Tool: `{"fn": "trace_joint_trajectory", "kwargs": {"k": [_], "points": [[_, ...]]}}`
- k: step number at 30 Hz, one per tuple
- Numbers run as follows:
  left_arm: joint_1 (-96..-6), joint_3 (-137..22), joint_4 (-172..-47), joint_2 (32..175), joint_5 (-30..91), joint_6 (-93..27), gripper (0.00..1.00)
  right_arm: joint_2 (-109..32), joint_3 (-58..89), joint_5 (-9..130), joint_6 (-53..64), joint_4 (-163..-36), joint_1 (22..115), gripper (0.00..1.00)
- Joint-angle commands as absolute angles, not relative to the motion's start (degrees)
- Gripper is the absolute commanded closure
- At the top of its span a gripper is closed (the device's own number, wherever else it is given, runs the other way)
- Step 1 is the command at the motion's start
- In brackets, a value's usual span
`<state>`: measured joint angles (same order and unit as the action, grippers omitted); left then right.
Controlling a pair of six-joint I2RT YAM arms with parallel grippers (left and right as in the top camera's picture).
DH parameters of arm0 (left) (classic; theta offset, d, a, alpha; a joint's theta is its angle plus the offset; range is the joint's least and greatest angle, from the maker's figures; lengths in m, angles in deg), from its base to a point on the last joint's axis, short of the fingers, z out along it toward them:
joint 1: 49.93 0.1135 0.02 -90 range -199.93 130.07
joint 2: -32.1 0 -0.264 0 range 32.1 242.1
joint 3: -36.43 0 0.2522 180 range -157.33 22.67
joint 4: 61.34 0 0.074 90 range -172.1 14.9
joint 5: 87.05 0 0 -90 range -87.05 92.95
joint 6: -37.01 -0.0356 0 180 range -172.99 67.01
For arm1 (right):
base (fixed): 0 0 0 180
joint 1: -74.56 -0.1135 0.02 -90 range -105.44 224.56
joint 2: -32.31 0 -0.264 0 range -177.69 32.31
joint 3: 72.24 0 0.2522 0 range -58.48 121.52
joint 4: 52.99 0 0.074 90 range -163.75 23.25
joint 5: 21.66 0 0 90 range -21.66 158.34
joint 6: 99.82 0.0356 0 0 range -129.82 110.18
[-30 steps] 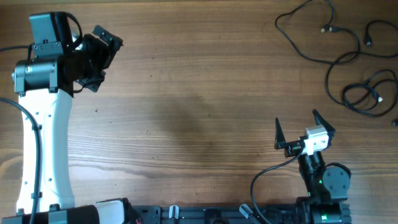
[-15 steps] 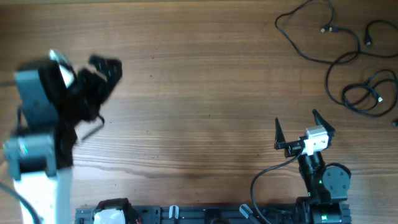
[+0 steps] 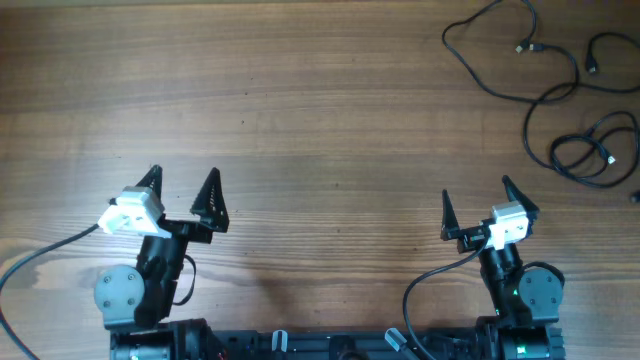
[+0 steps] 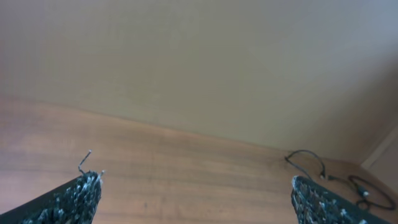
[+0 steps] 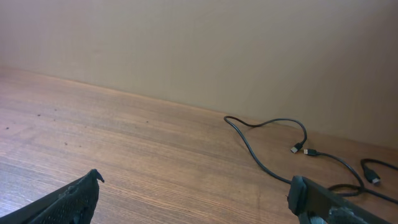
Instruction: Untangle cables
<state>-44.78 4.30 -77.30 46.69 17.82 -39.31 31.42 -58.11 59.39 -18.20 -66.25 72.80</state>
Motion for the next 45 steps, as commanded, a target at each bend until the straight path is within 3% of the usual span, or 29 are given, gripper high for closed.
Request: {"fn": "trace_joint_trajectory", "kwargs": {"k": [1,8,18,45], "points": [[-44.9,9.1,-74.7,44.6,18.0,-44.3,0.00,31.9,-58.2,58.7,-17.3,-66.0,73.0,0.00],[-45.3,18.3,-72.2,32.2,16.3,-46.9,0.00,31.9,-58.2,58.7,-17.3,-66.0,73.0,0.00],[-45.6,22.4,-78.5,32.3,16.3,-46.9,0.00,31.9,-58.2,58.7,-17.3,-66.0,73.0,0.00],[-45.6,22.3,-78.3,32.3,16.3,-46.6,0.00,31.9,-58.2,58.7,-17.3,-66.0,73.0,0.00]]}}
